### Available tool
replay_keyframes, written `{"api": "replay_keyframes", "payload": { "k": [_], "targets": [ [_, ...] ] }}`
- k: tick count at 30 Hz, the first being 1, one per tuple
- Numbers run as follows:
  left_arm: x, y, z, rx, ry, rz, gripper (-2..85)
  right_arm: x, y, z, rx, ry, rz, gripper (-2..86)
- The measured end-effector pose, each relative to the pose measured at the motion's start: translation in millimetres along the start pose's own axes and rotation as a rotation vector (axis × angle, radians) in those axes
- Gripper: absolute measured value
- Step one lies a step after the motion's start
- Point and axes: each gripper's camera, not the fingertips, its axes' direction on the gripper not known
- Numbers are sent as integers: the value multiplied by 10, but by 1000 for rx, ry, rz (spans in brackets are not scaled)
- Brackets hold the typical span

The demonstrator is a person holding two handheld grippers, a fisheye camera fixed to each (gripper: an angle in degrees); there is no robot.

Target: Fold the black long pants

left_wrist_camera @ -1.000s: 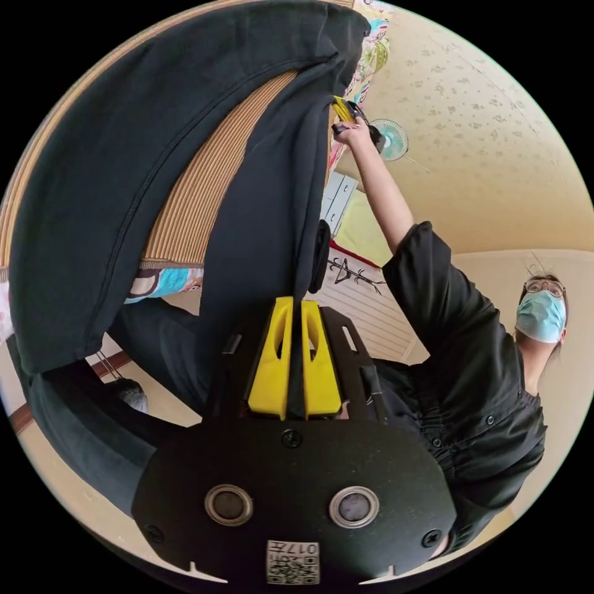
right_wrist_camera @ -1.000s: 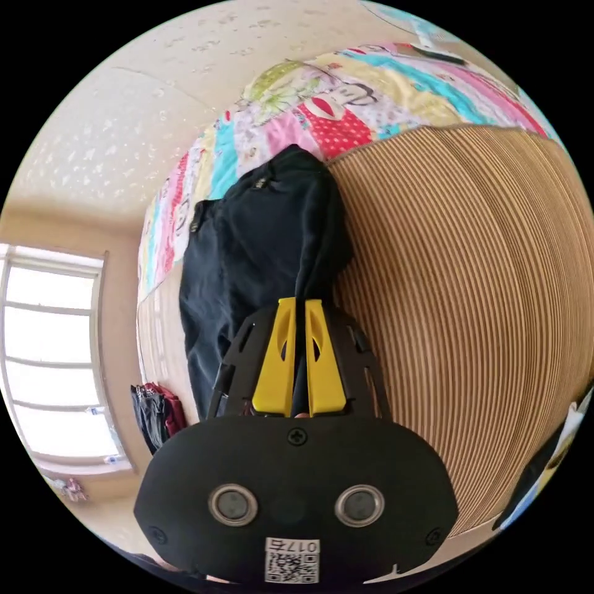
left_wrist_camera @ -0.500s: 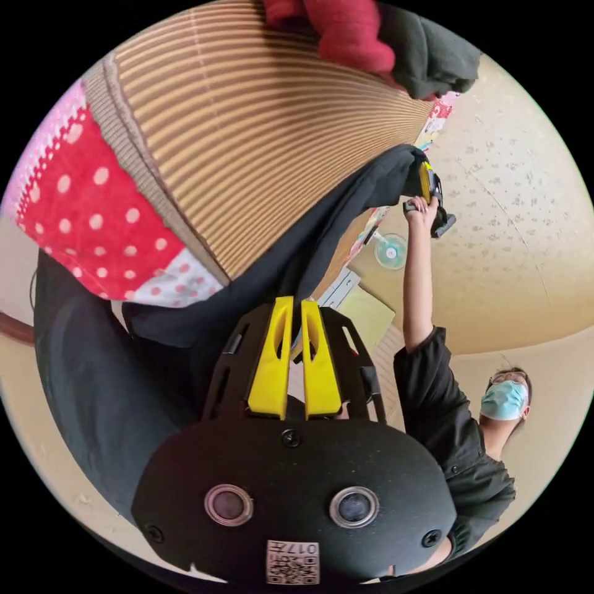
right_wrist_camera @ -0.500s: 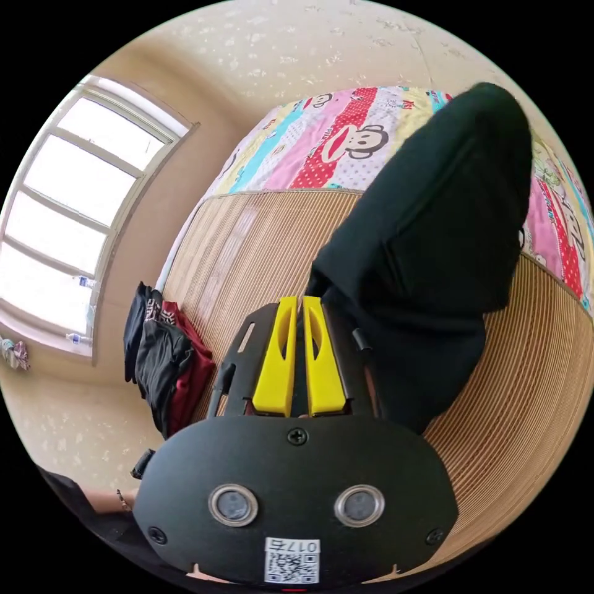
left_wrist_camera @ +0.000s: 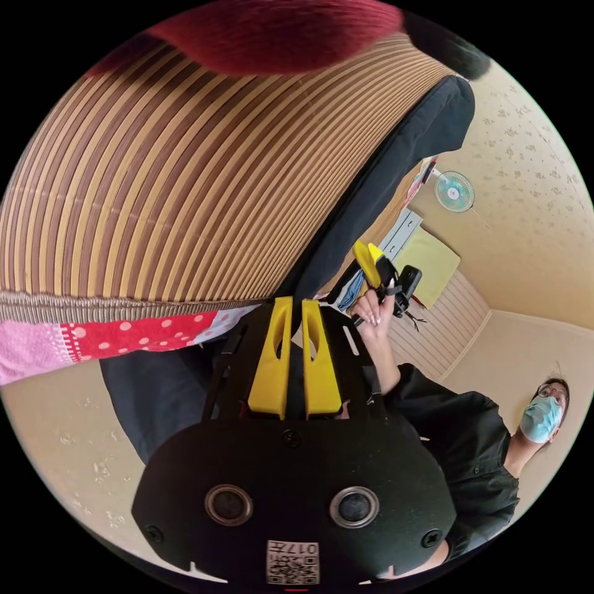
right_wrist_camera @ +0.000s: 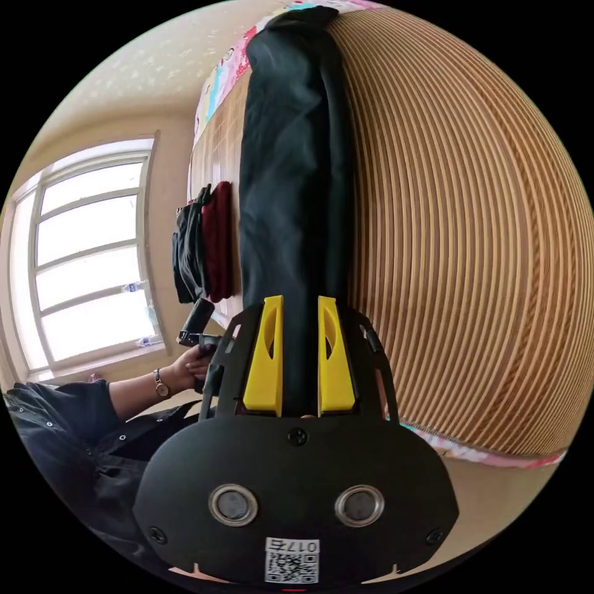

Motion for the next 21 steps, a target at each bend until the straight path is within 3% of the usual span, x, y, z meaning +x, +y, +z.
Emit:
{"api": "replay_keyframes", "payload": {
  "k": [5, 8, 12, 14, 16, 21],
  "targets": [
    [78, 25, 14, -34, -33, -23, 24, 76, 369, 371, 40, 10, 185, 73],
    [118, 76, -28, -55, -40, -27, 23, -60, 257, 284, -54, 51, 78, 50],
    [462, 204, 146, -224, 222, 215, 15, -288, 280, -37, -41, -8, -54, 30],
    [585, 262, 196, -259, 251, 276, 14, -329, 364, -273, 6, -100, -87, 25],
    [645, 320, 241, -260, 130, 288, 14, -311, 439, -391, 38, -117, -93, 24],
    [450, 340, 522, -253, -140, 153, 22, -65, 482, -110, -35, 90, -17, 21]
  ]
}}
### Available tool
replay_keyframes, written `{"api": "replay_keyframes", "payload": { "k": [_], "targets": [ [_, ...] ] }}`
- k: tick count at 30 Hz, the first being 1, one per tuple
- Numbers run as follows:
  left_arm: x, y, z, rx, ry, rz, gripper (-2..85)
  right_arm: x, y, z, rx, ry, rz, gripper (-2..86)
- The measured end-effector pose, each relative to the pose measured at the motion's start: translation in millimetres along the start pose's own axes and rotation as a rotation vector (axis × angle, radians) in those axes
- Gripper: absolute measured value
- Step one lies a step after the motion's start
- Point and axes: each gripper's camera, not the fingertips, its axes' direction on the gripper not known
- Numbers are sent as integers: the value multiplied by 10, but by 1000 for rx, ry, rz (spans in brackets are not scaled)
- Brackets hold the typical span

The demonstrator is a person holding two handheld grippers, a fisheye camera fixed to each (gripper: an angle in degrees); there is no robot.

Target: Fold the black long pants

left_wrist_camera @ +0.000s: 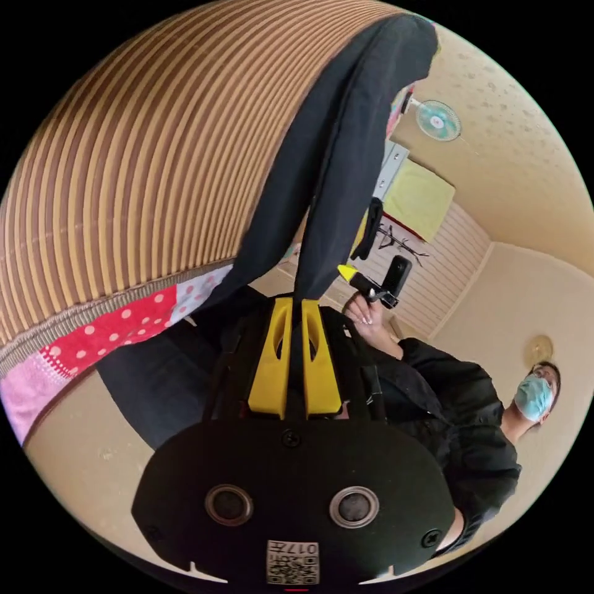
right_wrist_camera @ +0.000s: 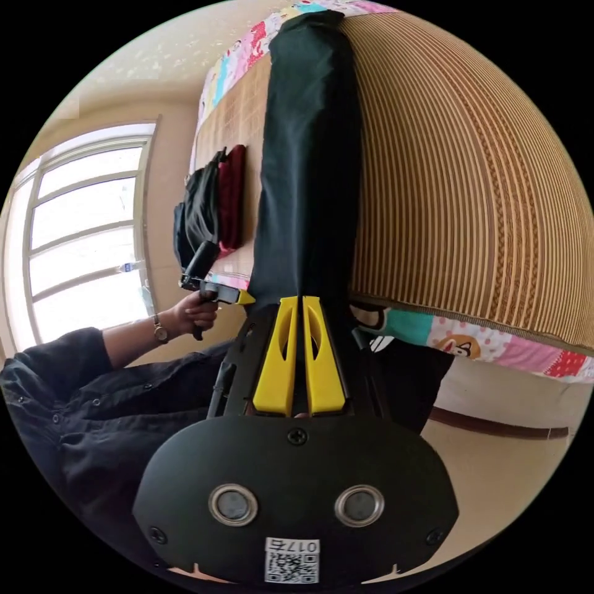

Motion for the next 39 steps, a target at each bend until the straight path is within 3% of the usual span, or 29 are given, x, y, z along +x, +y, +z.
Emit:
{"api": "replay_keyframes", "payload": {
  "k": [3, 8, 12, 18, 23, 28, 33, 36, 39],
  "targets": [
    [76, -40, 178, 5, -193, -59, 33, 100, -167, 367, -95, 73, 47, 20],
    [256, -84, 435, -55, -286, -68, 50, 109, -410, 480, -146, 246, 21, 19],
    [467, -25, 601, -126, -406, 1, 52, 184, -414, 395, -120, 183, 26, 20],
    [603, -20, 714, -240, -503, 71, 86, 553, -496, 408, -234, 21, 31, 29],
    [1055, -198, 479, -33, -472, 177, 108, 821, -783, -172, 17, -148, 151, 68],
    [1216, -518, 317, 245, -433, 117, 125, 809, -1251, -276, 42, -161, 168, 91],
    [1027, -757, 788, 188, -368, 3, 87, 655, -1481, 206, -236, 0, 86, 80],
    [1045, -634, 967, 257, -376, -28, 65, 610, -1318, 209, -189, 51, 44, 66],
    [1029, -540, 1214, 212, -357, -18, 59, 731, -1116, 150, -178, 34, 76, 62]
  ]
}}
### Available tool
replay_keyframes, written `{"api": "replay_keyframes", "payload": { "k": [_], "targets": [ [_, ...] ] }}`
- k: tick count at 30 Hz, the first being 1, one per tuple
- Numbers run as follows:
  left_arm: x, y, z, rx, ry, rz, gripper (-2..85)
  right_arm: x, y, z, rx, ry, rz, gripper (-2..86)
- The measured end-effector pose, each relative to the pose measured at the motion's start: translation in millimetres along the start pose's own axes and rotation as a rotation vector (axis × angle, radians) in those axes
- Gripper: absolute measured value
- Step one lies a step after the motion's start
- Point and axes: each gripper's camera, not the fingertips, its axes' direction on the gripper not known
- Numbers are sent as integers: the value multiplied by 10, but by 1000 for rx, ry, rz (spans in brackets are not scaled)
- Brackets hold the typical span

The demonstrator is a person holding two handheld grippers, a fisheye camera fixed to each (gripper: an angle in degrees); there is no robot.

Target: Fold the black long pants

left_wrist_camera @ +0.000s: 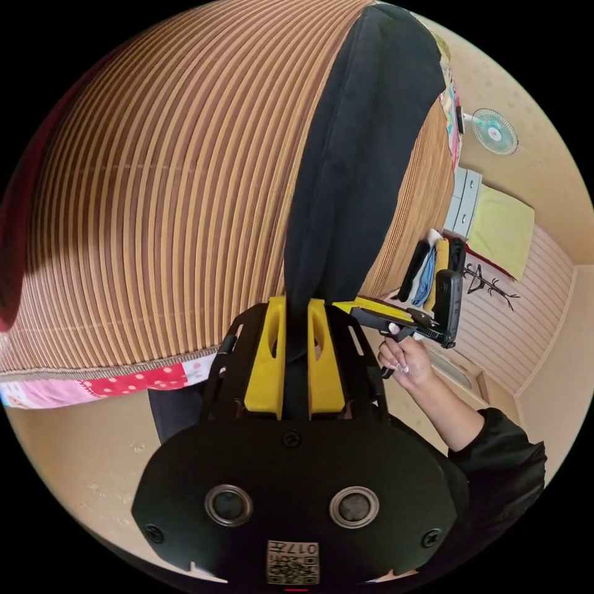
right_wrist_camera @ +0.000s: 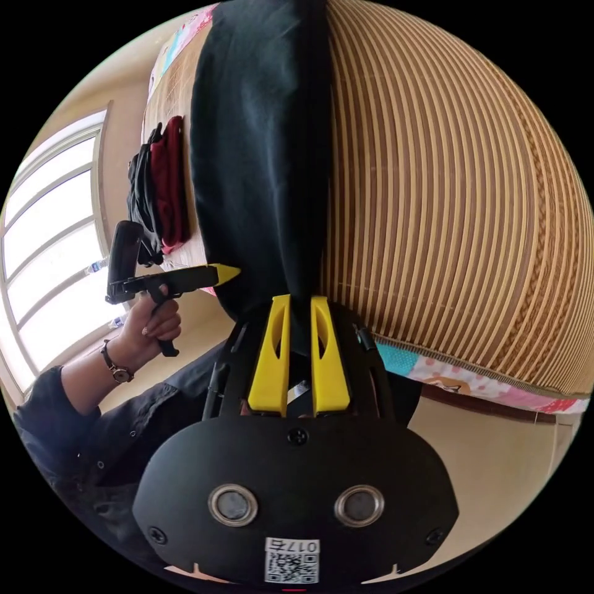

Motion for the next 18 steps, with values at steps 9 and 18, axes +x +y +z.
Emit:
{"api": "replay_keyframes", "payload": {
  "k": [9, 18],
  "targets": [
    [-23, 151, 290, -101, 28, 88, 110, 599, 247, -121, -159, -169, 35, 87],
    [-91, -415, -308, 95, 211, 118, 146, 937, -69, -940, 123, -377, -39, 125]
  ]
}}
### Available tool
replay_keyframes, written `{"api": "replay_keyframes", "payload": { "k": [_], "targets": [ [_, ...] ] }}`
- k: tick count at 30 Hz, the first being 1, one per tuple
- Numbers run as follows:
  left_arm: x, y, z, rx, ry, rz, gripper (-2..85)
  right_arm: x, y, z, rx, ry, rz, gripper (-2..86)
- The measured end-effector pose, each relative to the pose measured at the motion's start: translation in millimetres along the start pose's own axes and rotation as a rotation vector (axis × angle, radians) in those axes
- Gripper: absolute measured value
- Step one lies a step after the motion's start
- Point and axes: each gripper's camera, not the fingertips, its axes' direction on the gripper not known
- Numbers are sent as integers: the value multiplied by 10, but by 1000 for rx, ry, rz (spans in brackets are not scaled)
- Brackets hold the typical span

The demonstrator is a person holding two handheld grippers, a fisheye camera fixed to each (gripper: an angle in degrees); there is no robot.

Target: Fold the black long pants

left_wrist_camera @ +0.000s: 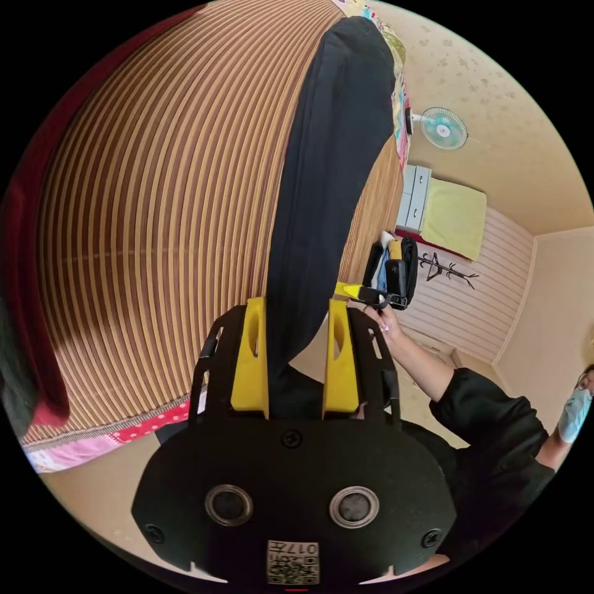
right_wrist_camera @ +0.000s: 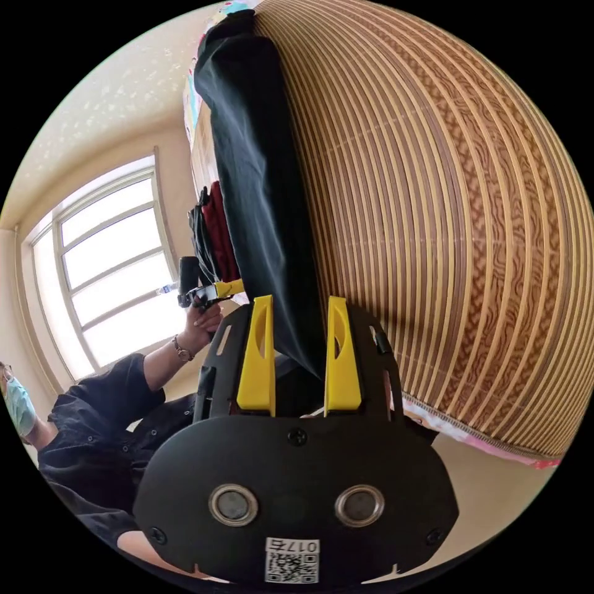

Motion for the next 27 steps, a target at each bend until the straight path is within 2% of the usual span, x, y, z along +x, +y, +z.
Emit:
{"api": "replay_keyframes", "payload": {
  "k": [9, 13, 18, 23, 27],
  "targets": [
    [-135, 73, 515, -117, -19, 90, 129, 365, 480, 149, 59, -194, 2, 124],
    [-341, 226, 594, -71, 63, 37, 124, 537, 717, 80, 114, -305, 31, 129],
    [-457, 193, 649, -35, 106, 44, 112, 590, 641, 26, 92, -306, 19, 116],
    [-491, 243, 843, -33, 92, 36, 90, 534, 615, 114, -51, -234, -9, 81],
    [-458, 515, 930, 6, 182, 72, 54, 521, 878, 55, -49, -319, -47, 58]
  ]
}}
